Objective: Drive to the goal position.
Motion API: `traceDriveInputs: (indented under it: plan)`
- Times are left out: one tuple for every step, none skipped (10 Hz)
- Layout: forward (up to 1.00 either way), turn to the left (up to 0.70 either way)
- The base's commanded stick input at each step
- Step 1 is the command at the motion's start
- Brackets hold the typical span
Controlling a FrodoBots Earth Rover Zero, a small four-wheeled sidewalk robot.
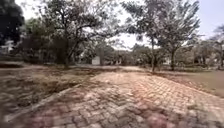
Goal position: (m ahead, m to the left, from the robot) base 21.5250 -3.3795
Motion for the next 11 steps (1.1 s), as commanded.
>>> traceDriveInputs:
  plan:
    - [0.70,0.00]
    - [0.70,0.00]
    - [0.70,0.00]
    - [0.70,0.00]
    - [0.70,0.00]
    - [0.70,0.00]
    - [0.70,0.00]
    - [0.70,0.00]
    - [0.70,0.00]
    - [0.70,-0.01]
    - [0.70,-0.18]
